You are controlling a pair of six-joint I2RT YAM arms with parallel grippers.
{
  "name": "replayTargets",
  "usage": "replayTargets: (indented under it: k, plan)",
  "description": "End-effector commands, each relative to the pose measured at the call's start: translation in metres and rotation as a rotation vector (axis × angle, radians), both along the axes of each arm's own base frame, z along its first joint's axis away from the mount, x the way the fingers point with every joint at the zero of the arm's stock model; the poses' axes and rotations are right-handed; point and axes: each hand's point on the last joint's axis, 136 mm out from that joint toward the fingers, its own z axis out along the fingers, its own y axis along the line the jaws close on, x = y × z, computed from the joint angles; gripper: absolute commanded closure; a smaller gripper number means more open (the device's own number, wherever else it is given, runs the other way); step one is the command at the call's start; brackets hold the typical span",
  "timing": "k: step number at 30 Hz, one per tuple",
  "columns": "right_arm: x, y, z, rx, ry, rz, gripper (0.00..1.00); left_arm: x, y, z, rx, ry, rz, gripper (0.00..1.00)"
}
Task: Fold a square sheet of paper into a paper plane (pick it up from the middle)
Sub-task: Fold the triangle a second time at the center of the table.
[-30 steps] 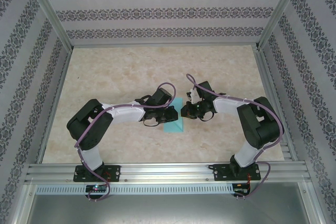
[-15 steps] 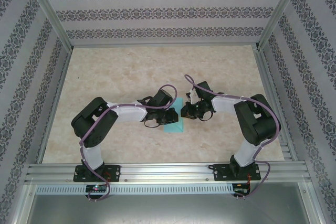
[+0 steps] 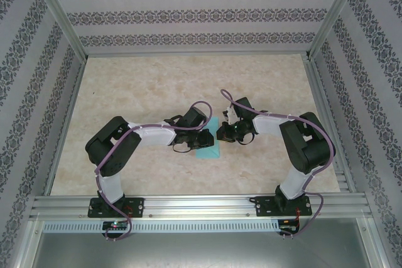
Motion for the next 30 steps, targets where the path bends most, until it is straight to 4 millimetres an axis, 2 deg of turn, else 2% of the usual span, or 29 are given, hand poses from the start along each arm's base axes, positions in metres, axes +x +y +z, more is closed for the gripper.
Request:
replayTargets:
  k: [1, 30]
  plan:
    - [0.010, 0.002, 0.002, -0.016, -0.042, 0.009, 0.91, 0.010, -0.006, 0.017, -0.047, -0.049, -0.013, 0.81]
    - [0.001, -0.001, -0.001, -0.021, -0.016, 0.012, 0.92, 0.009, 0.002, -0.003, 0.020, -0.015, -0.003, 0.82]
